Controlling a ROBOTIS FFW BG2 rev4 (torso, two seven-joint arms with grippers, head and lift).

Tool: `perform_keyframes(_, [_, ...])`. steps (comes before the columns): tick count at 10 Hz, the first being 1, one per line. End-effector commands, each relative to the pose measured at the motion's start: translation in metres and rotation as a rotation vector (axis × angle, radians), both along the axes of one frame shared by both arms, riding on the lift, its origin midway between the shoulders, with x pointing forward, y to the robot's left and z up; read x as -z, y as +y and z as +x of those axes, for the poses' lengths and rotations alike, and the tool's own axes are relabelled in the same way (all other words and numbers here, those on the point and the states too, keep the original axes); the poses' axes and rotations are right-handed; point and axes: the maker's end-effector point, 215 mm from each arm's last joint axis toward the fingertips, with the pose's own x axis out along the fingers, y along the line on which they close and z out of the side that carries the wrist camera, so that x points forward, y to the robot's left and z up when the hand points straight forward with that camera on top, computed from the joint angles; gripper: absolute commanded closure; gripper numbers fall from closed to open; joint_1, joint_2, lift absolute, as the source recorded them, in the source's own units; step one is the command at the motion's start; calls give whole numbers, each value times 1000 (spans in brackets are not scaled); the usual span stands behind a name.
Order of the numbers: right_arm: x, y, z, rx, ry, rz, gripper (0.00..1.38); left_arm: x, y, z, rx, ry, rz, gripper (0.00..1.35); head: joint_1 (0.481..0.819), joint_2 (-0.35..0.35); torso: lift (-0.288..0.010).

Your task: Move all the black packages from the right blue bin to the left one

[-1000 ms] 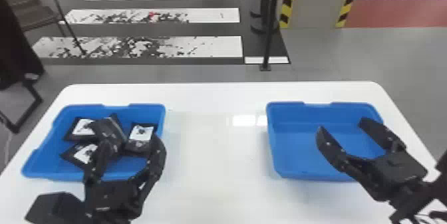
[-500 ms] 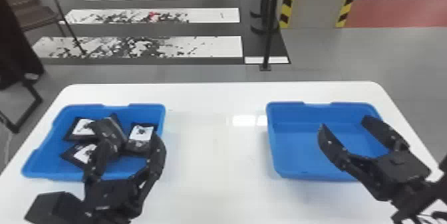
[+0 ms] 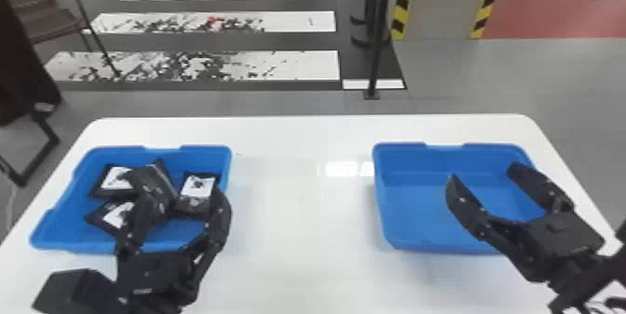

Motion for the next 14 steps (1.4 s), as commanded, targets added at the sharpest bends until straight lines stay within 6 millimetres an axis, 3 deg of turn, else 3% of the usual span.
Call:
perform_keyframes(1, [-3, 0, -1, 0, -8, 0, 96, 0, 1, 0, -1, -1, 1, 93, 695, 34, -154])
perform_keyframes(14, [0, -1, -2, 6, -5, 18, 98, -4, 3, 1, -5, -12, -3, 93, 695, 37, -154])
